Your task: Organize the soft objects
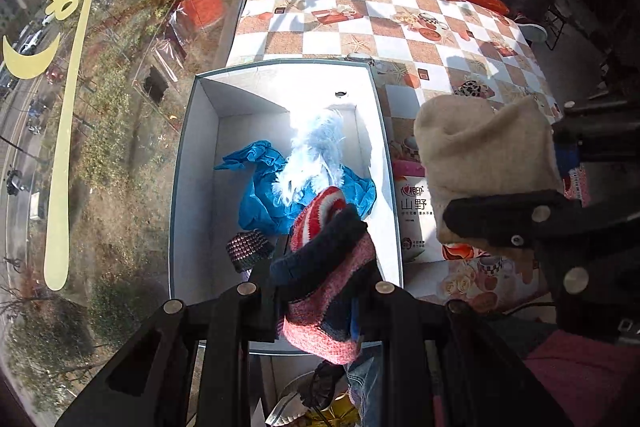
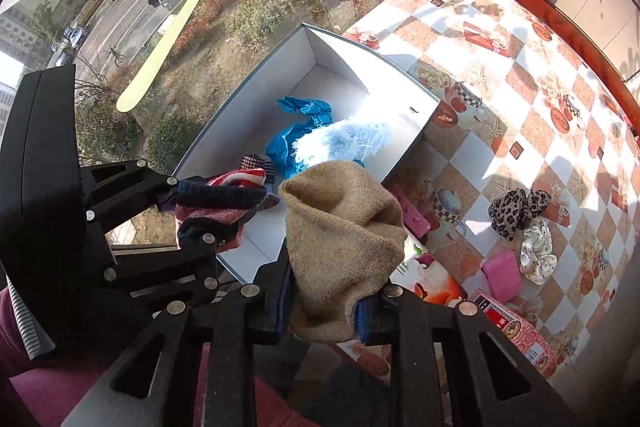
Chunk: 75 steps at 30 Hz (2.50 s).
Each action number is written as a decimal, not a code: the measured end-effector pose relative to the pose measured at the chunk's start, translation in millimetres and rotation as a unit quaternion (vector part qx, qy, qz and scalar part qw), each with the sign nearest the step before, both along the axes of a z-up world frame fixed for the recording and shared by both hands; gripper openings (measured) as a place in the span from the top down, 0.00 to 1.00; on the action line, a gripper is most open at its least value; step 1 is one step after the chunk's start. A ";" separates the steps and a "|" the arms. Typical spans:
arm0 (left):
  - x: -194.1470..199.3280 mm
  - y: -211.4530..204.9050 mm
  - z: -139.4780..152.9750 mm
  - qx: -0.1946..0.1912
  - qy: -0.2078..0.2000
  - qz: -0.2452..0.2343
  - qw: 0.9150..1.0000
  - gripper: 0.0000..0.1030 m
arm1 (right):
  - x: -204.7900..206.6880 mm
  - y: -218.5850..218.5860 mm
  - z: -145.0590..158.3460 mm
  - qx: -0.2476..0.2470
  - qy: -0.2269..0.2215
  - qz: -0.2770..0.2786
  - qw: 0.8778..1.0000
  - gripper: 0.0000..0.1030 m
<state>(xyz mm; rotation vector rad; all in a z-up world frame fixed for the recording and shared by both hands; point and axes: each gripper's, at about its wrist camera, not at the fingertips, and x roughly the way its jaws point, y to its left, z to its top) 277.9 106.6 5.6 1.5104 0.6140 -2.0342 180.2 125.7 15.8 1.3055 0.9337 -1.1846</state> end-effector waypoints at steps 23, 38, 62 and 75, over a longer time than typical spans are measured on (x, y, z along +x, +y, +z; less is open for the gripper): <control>12.6 -2.0 -11.8 0.008 -0.011 0.023 1.000 0.76 | 3.8 5.5 -20.7 0.039 -0.015 -0.002 0.999 0.75; 15.9 -0.4 -12.0 0.008 -0.013 0.027 1.000 0.76 | 5.5 7.1 -22.6 0.041 -0.018 -0.003 0.999 0.75; 22.0 -1.3 -16.6 0.012 -0.017 0.042 0.999 0.75 | 6.4 8.3 -27.2 0.045 -0.021 -0.002 0.999 0.75; 41.2 -13.6 -30.8 0.022 -0.035 0.074 0.996 0.75 | 2.8 -5.5 -30.4 0.036 -0.031 -0.009 0.999 0.75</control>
